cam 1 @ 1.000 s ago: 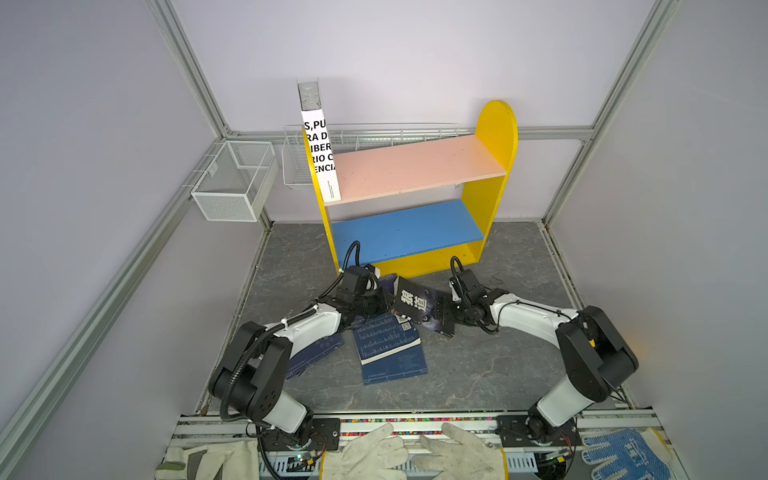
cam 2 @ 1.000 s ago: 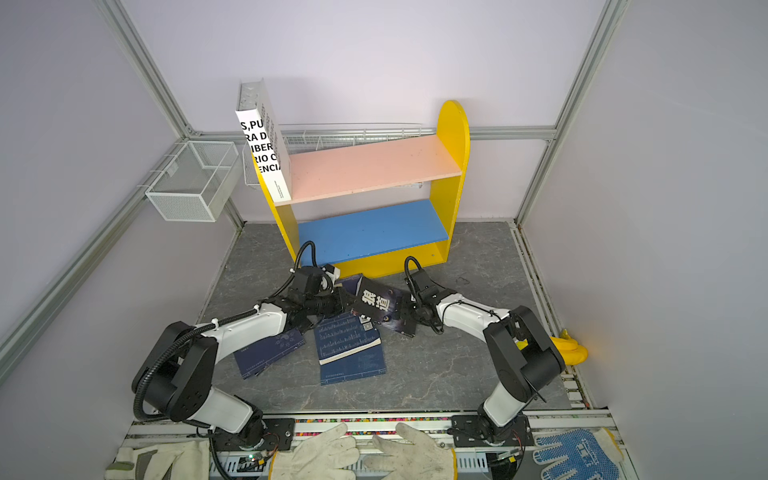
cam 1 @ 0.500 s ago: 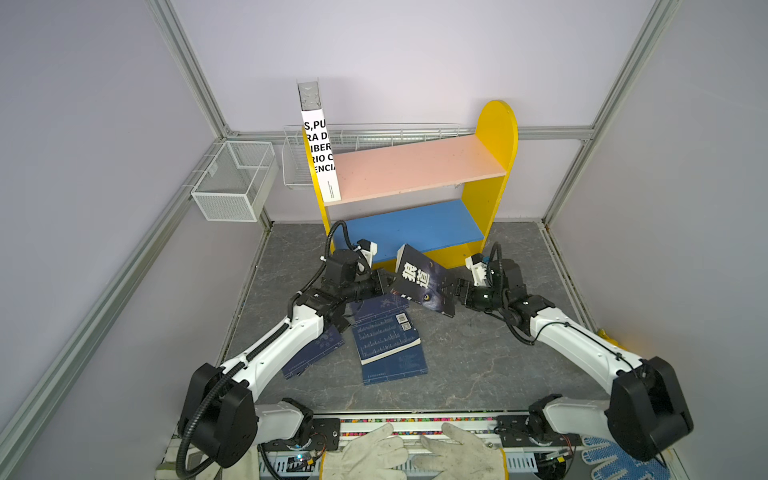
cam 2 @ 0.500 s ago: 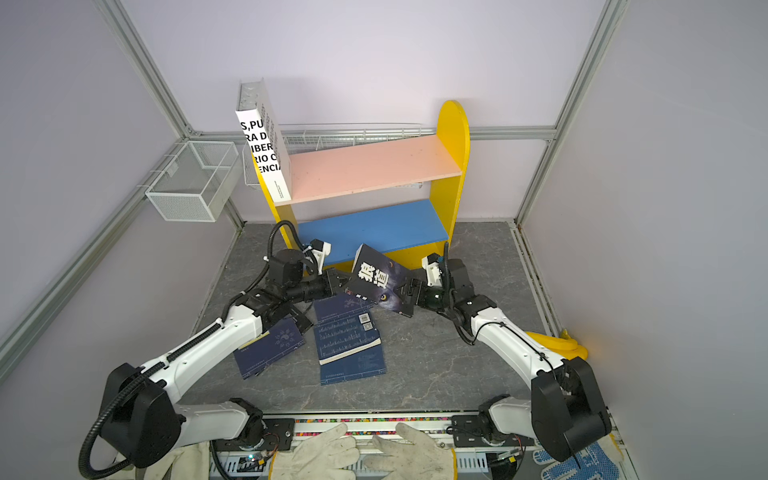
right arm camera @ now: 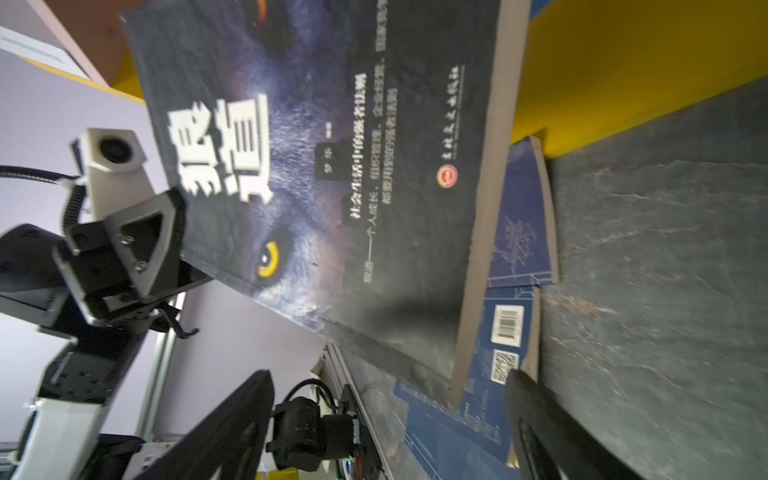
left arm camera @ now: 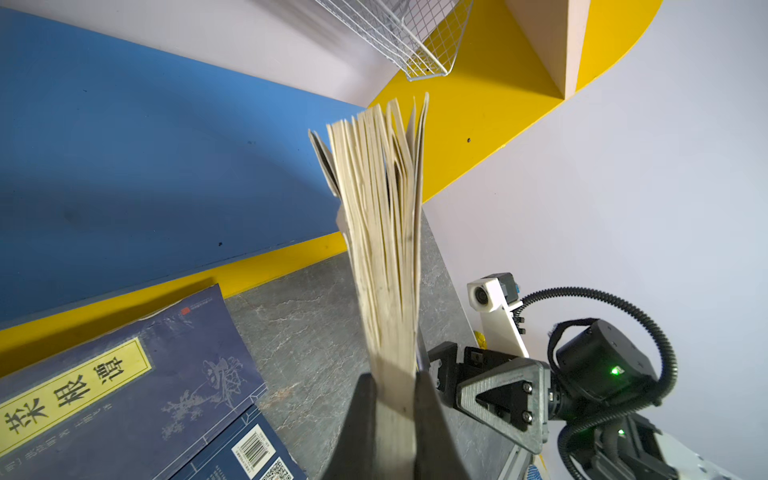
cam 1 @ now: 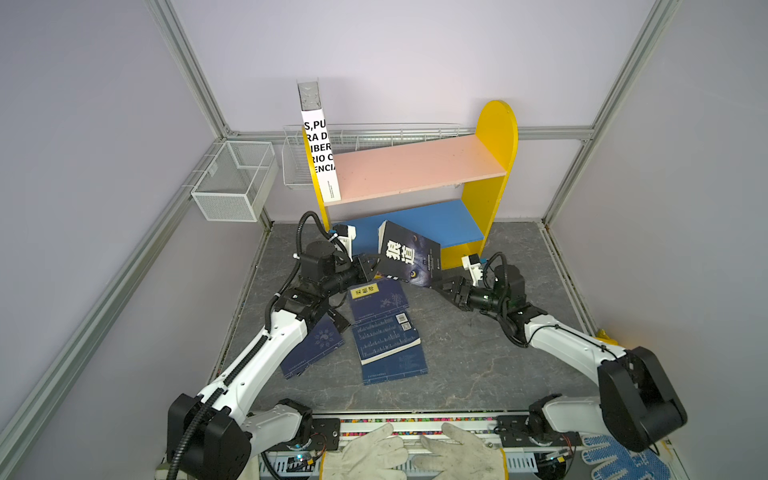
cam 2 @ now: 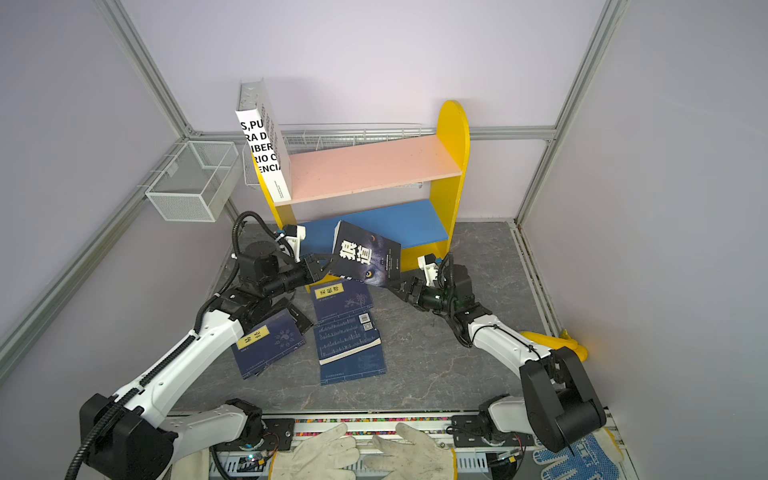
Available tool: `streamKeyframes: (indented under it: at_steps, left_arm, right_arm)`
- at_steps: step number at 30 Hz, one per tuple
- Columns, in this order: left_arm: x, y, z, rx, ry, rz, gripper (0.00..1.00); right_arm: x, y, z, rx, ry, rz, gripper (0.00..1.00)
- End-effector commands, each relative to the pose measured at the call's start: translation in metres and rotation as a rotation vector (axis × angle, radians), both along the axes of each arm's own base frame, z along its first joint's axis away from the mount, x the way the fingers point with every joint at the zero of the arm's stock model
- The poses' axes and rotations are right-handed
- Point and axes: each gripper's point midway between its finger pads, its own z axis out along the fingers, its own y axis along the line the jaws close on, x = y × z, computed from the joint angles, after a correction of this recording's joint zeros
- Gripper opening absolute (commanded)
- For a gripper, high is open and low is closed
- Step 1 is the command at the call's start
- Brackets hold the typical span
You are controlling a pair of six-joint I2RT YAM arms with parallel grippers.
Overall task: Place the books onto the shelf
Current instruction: 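Lift the black book upright with both grippers toward the blue lower shelf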
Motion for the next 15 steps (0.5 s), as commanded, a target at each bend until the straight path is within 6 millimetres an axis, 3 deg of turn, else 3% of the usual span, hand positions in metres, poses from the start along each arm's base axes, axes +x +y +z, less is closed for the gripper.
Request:
streamKeyframes:
  at_steps: [1,6,10,15]
  left_arm:
    - [-0.007,0.0,0.047,-0.115,-0.131,-0.027,0.0]
    - [-0.011,0.004,0.054,-0.146,-0.145,-0.024,0.0]
    - [-0.011,0.009,0.051,-0.148,-0.136,-0.007,0.0]
    - [-0.01,0.015,0.044,-0.152,-0.121,0.011,0.0]
  right_arm:
    - [0.005,0.008,0.021,0.141,-0.037,0.028,0.92]
    - [0.017,0.015,0.018,0.245,-0.018,0.033,1.0]
    - [0.026,0.015,0.029,0.367,-0.051,0.025,0.93]
    - [0.034,0.022,0.022,0.39,-0.024,0.034,0.8]
